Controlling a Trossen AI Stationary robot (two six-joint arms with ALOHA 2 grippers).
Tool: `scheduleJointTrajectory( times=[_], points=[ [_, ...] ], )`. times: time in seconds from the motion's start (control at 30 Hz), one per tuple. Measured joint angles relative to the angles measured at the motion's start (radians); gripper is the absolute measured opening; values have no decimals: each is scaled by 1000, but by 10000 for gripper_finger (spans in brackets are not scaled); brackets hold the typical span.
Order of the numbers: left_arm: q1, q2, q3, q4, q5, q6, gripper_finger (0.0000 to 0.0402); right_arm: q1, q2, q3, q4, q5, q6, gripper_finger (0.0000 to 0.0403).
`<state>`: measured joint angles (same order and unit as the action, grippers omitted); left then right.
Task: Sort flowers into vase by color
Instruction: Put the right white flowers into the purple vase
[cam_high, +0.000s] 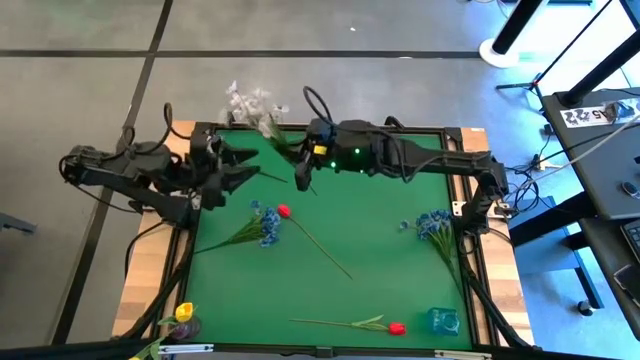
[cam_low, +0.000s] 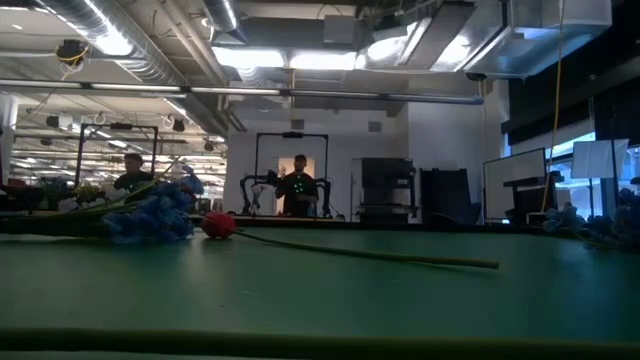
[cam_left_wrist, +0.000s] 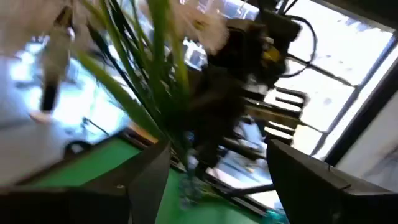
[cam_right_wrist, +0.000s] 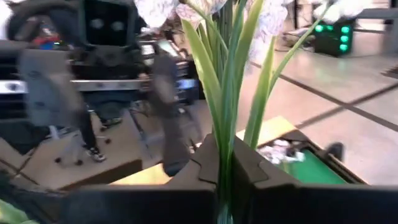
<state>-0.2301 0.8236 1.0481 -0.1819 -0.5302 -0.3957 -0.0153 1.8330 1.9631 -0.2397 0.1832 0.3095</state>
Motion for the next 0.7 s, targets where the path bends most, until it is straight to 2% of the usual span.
scheduleJointTrajectory(
  times=[0.1,0.2,0.4,0.5,0.7],
  points=[
    [21,16,0,59,50,79,262,42,-3,-1,63,-6,-21,8],
    [37,33,0,111,122,92,262,79,-8,1,83,-6,-46,15],
    [60,67,1,141,134,94,263,122,-5,-1,137,-39,-157,10],
    [58,74,2,160,200,139,263,122,-5,-1,126,-55,-201,9],
    [54,99,0,232,229,189,263,129,2,-1,87,-97,-236,38]
  ],
)
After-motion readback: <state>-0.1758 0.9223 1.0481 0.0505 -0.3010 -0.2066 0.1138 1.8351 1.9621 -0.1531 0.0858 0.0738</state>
